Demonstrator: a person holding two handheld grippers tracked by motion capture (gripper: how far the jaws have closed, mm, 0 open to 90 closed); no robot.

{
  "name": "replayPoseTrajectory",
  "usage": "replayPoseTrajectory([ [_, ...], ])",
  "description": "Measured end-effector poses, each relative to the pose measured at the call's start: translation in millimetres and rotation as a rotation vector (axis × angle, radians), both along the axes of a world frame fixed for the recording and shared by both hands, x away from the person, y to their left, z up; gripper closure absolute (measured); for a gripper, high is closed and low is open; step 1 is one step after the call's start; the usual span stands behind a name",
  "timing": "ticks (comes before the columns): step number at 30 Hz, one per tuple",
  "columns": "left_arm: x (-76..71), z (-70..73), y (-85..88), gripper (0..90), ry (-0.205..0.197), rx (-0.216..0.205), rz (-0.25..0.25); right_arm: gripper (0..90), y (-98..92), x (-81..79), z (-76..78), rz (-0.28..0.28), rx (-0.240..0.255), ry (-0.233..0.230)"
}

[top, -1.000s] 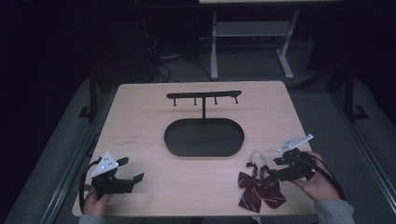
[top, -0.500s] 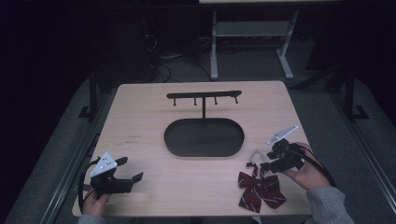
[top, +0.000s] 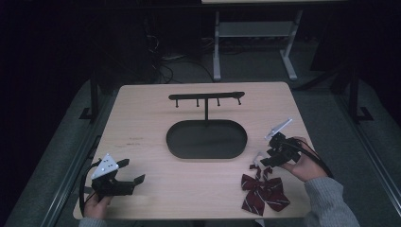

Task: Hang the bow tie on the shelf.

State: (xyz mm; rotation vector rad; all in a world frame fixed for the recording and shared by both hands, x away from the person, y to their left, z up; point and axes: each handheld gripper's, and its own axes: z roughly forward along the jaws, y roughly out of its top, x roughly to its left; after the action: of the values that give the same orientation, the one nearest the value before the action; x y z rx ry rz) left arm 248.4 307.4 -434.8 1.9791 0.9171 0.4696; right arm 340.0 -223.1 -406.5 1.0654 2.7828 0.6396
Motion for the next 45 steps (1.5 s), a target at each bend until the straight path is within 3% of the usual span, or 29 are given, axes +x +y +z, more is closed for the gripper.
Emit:
replayPoseTrajectory([
  [17,0.2,0.9,0.5,13.1,-0.004,-0.007,0.002,54.7,7.9,27.8,-11.7,-0.026,-0.054,0.051],
  [24,0.6,1.2,-1.2,13.1,-0.002,0.004,-0.006,62.1,7.5,34.9,-17.4,-0.055,-0.076,0.070],
  [39,0.1,1.9,-1.1,13.1,-0.005,0.002,-0.007,72.2,10.0,42.0,-28.9,-0.089,-0.129,0.115],
  [45,-0.1,2.3,-1.2,13.1,-0.007,0.002,-0.006,77.7,15.3,40.8,-31.1,-0.072,-0.157,0.097],
])
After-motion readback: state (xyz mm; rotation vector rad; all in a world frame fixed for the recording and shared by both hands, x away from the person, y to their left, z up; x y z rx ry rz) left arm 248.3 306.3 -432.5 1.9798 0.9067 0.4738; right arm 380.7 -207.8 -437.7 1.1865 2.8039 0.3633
